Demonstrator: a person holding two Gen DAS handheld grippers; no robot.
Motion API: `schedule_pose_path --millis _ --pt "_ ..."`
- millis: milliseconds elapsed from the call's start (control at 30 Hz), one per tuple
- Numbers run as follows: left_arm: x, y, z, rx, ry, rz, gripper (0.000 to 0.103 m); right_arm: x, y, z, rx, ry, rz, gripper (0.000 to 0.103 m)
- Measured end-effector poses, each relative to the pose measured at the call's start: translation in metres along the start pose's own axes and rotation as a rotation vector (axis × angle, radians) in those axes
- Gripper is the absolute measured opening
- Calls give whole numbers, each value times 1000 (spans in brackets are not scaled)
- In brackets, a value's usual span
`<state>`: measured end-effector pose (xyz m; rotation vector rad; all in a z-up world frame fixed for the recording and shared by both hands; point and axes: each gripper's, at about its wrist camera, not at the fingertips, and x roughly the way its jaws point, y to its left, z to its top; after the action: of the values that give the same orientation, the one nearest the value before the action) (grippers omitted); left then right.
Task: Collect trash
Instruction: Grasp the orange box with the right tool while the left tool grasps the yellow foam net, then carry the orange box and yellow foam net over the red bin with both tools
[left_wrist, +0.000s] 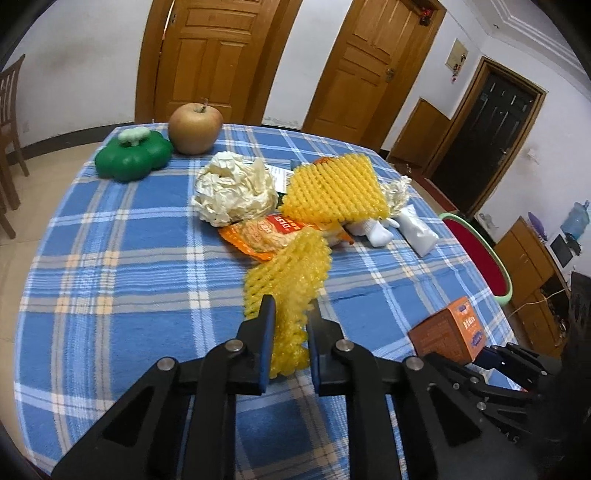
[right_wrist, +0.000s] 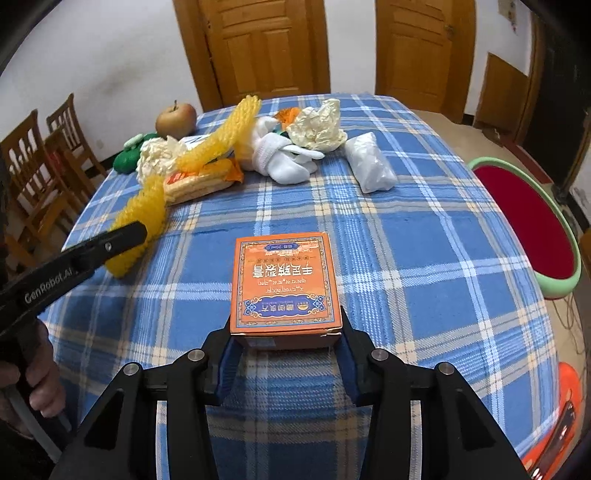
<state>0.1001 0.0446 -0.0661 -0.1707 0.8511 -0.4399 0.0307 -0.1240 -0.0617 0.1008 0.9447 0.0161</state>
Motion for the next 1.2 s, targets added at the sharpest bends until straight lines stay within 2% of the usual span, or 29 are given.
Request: schedule_pose_path --millis 100,367,533,667,967,1200 --pt "-1 -1 0 2 -3 -18 14 -1 0 -2 3 -13 5 46" --pt "-19 -14 0 4 -47 9 11 -15 -7 -6 -14 -78 25 46" --pt "-35 -28 2 2 -74 13 11 -31 -24 -6 10 -134 47 46" --pt "-44 -47 6 25 -87 -12 11 -43 -43 -5 40 -172 43 46" --pt "-46 -90 20 72 -43 -107 11 -64 -86 -7 144 -239 6 46" --pt "-35 -121 35 113 -20 -112 11 -71 -120 -5 218 -254 6 46"
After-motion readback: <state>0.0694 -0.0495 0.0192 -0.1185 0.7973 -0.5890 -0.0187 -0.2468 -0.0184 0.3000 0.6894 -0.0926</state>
